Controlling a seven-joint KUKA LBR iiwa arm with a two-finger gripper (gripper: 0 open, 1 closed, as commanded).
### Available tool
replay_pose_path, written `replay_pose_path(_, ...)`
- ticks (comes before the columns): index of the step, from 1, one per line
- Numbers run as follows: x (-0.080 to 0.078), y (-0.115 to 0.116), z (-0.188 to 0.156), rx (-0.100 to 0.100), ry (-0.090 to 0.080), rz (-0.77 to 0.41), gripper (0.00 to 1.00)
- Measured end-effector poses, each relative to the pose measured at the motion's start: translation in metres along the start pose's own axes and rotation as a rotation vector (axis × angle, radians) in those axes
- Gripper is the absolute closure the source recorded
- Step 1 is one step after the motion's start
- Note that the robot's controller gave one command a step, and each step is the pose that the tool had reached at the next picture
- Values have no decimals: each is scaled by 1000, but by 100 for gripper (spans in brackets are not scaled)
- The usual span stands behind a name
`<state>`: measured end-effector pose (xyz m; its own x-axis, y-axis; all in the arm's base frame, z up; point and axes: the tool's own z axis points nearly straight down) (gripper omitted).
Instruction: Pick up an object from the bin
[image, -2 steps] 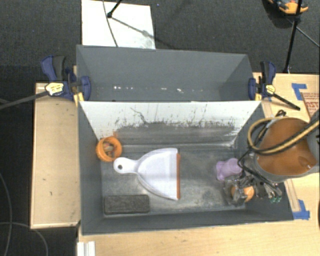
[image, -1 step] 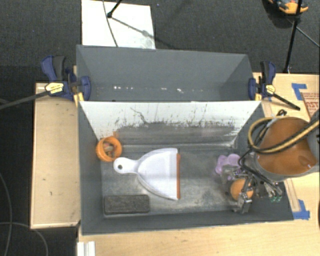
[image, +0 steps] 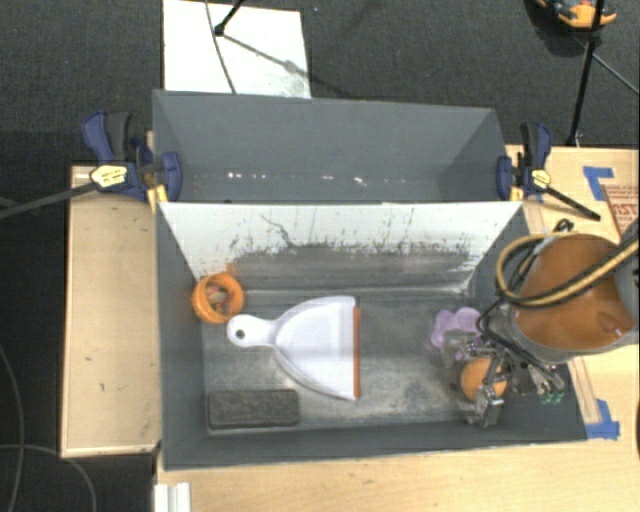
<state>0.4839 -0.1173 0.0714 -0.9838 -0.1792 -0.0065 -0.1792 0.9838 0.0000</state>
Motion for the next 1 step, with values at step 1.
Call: replay_pose_path(1,-9,-24,-9,-1,5,-40,0)
